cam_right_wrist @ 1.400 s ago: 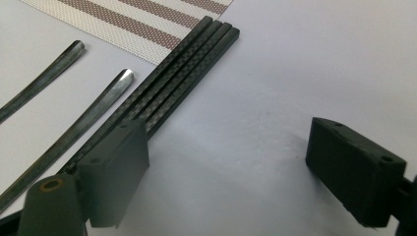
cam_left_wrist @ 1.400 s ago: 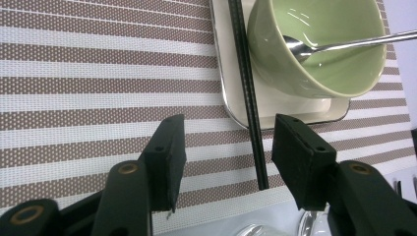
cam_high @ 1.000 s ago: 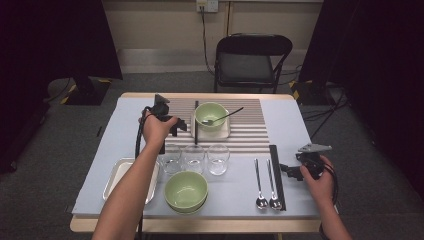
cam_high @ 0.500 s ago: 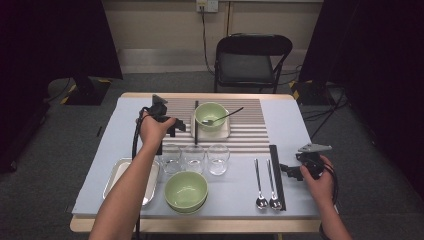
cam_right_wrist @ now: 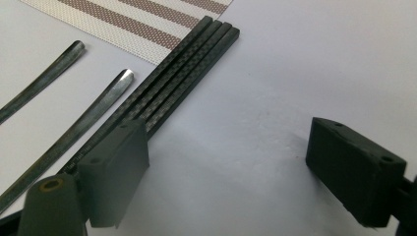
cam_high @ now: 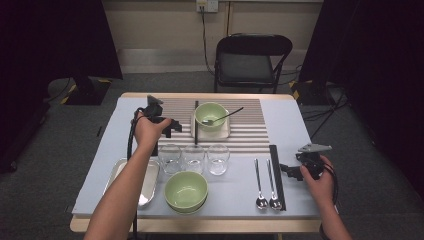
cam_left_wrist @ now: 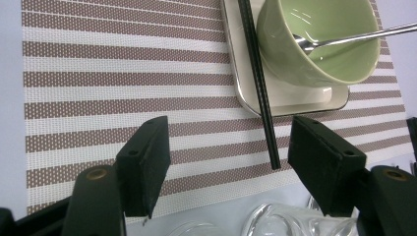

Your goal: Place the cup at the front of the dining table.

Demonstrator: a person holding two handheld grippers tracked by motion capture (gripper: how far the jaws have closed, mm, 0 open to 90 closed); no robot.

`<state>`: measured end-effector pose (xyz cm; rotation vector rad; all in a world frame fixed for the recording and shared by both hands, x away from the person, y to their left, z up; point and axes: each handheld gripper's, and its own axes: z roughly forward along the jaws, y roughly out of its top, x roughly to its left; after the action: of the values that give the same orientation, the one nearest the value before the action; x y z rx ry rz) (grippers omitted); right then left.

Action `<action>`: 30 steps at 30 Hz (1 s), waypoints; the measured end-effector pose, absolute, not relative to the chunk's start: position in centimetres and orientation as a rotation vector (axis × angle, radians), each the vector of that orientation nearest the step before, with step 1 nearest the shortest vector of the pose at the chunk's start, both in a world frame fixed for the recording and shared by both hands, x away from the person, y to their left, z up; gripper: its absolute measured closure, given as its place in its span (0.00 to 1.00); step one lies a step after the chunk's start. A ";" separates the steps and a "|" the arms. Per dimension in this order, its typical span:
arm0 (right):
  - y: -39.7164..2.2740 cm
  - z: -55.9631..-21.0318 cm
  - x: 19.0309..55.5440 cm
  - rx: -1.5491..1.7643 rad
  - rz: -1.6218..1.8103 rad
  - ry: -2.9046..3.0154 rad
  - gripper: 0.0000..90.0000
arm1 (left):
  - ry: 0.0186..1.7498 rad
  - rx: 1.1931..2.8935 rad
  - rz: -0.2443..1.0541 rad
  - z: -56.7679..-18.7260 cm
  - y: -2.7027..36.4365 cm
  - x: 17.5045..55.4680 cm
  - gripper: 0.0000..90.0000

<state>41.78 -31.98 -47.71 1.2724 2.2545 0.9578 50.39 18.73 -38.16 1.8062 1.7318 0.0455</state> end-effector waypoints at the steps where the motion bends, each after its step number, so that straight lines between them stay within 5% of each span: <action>1: -32.0 -47.7 41.8 1.273 0.957 2.254 0.17 | 1.735 1.797 0.041 -38.2 18.8 50.3 0.36; 30: -32.0 -47.7 41.8 1.271 0.958 2.255 0.17 | 1.726 1.808 0.071 -37.3 20.4 48.9 0.35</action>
<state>41.79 -31.99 -47.71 1.2707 2.2548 0.9581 48.88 20.40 -37.25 1.8077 1.7255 0.0709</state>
